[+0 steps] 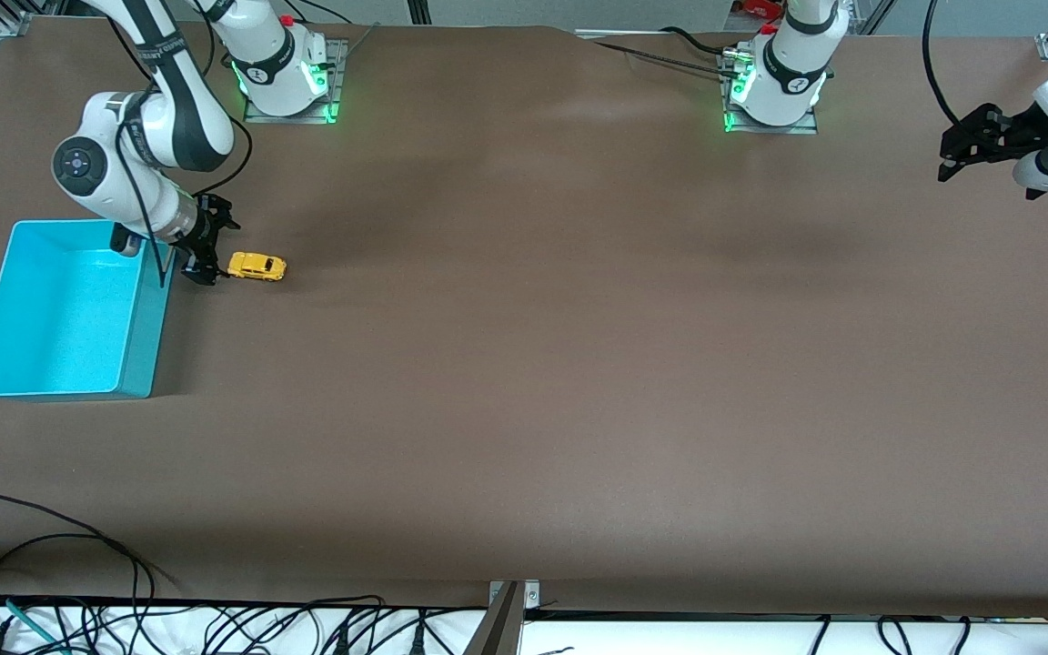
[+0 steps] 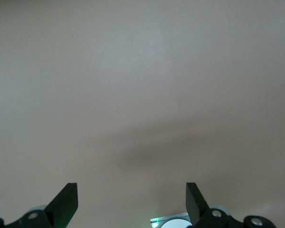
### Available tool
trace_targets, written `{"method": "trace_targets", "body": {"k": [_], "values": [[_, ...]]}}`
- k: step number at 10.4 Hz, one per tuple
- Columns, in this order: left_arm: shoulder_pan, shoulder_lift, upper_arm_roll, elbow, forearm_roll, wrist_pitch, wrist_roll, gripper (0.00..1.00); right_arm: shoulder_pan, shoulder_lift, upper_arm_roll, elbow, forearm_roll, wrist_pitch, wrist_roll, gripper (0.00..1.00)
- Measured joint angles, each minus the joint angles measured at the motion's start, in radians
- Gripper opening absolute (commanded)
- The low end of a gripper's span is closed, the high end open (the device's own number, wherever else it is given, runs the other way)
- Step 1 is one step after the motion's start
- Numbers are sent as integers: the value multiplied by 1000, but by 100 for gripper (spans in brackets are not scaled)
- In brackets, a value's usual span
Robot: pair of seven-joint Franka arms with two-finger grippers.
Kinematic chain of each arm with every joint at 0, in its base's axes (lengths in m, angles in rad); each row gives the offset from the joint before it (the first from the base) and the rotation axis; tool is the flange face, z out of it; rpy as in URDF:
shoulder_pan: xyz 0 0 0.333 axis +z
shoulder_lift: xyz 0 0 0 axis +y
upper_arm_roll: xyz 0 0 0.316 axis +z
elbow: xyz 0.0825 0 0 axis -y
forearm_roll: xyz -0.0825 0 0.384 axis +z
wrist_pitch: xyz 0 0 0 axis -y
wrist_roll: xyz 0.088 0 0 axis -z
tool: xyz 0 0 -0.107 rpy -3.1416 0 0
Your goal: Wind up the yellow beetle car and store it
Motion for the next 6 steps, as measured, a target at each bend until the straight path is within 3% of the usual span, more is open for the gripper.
{"method": "trace_targets", "body": {"k": [6], "values": [[3, 2, 25, 60, -9, -30, -3, 100, 28, 88, 8, -37, 0, 159, 55, 98]]}}
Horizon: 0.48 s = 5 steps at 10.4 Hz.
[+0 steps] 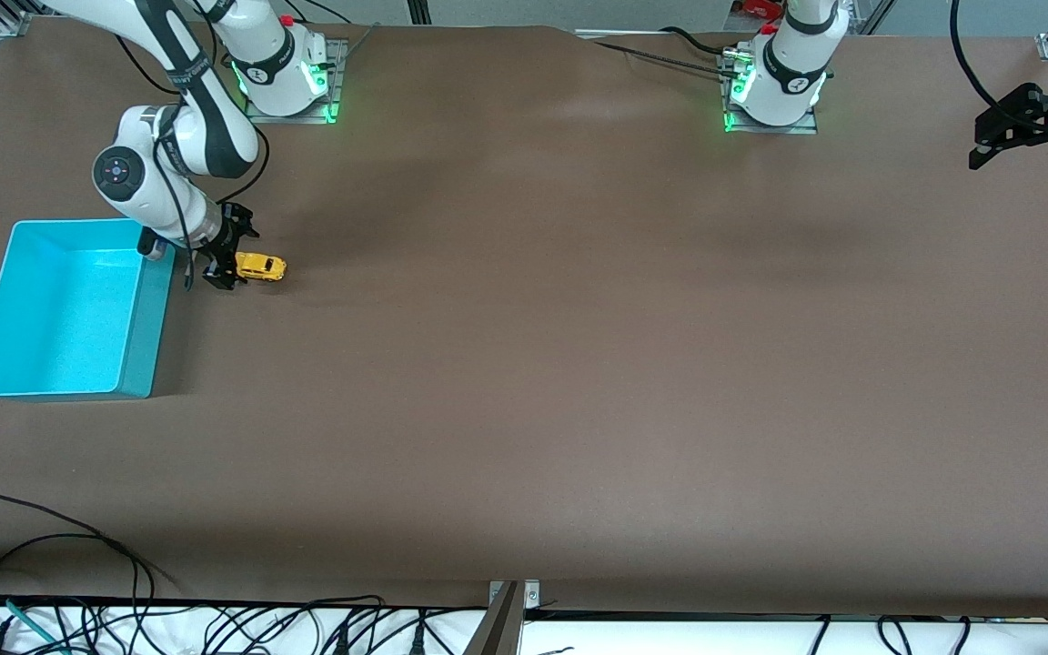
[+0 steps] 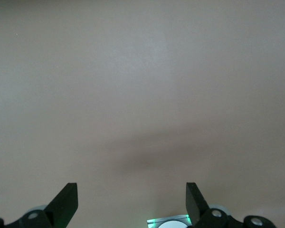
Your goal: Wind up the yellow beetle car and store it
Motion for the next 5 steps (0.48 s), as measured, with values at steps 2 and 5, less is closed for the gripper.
{"method": "trace_targets", "body": {"k": [2, 5], "values": [[-13, 3, -1, 0, -3, 0, -61, 100, 21, 14, 1, -1, 0, 20, 20, 54], [-74, 5, -1, 0, -3, 0, -214, 100, 24, 34, 1, -2, 0, 41, 25, 21]]}}
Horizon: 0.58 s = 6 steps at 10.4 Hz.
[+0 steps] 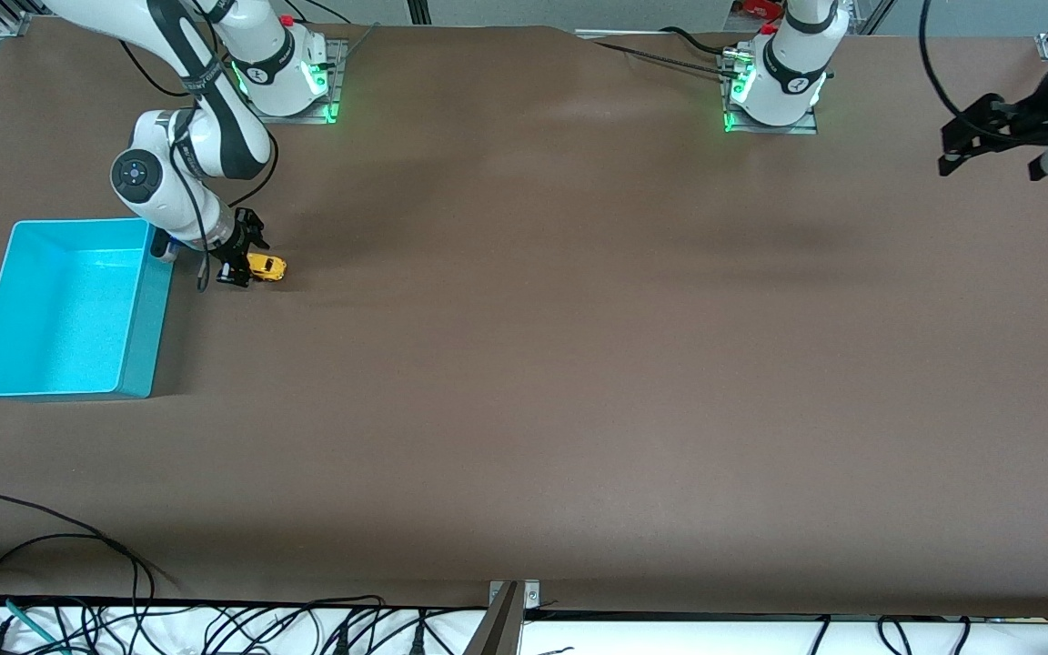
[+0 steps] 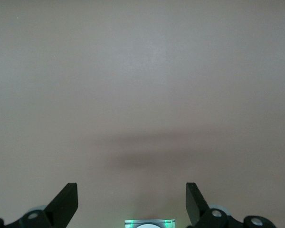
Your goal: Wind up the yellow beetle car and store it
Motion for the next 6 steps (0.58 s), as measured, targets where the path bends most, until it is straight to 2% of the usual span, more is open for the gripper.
{"method": "trace_targets", "body": {"k": [4, 6], "values": [[4, 4, 12, 0, -9, 0, -10, 100, 1, -7, 0, 5, 0, 6, 15, 20], [4, 4, 12, 0, -9, 0, -10, 100, 4, -45, 1, 38, -4, -76, 13, 20]]}}
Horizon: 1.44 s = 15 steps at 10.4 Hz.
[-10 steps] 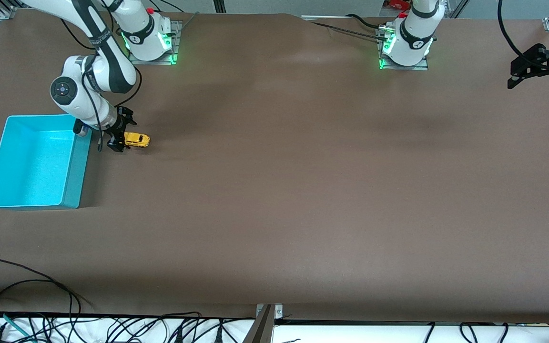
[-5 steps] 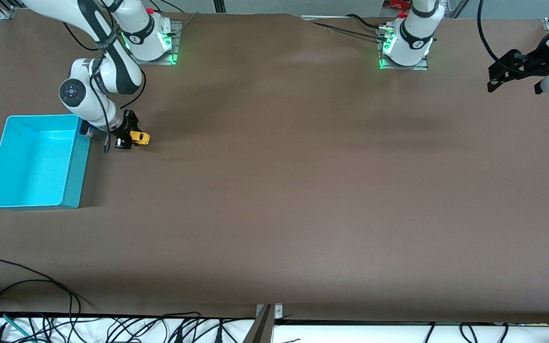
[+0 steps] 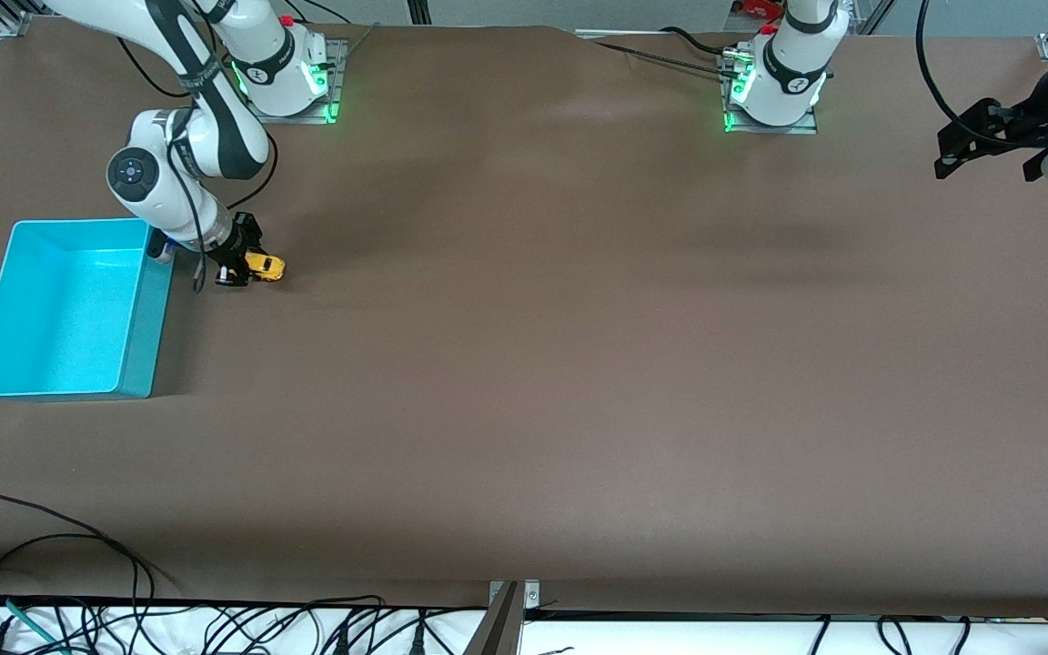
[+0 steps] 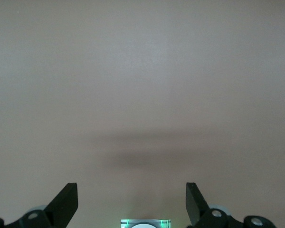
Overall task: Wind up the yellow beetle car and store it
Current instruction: 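Lift the car with the right gripper and carry it over the box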
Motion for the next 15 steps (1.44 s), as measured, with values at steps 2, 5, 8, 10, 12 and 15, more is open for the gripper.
{"method": "trace_targets", "body": {"k": [2, 5, 8, 10, 12, 15], "values": [[9, 0, 2, 0, 0, 0, 0, 100, 1, -49, -1, 119, -22, -211, -38, 19], [25, 2, 2, 0, -15, 0, -1, 100, -20, -53, -60, 319, -37, -418, -103, 19], [27, 3, 2, 1, -19, 0, -2, 100, -83, -2, -259, 386, -42, -431, -374, 19], [33, 4, 3, 1, -19, 0, -2, 100, -153, 87, -304, 454, -42, -429, -502, 20], [34, 5, 1, 1, -19, 0, -2, 100, -184, 190, -303, 525, -41, -425, -522, 21], [34, 9, -1, 1, -19, 0, -2, 100, -217, 331, -302, 547, -34, -374, -525, 33]]}}
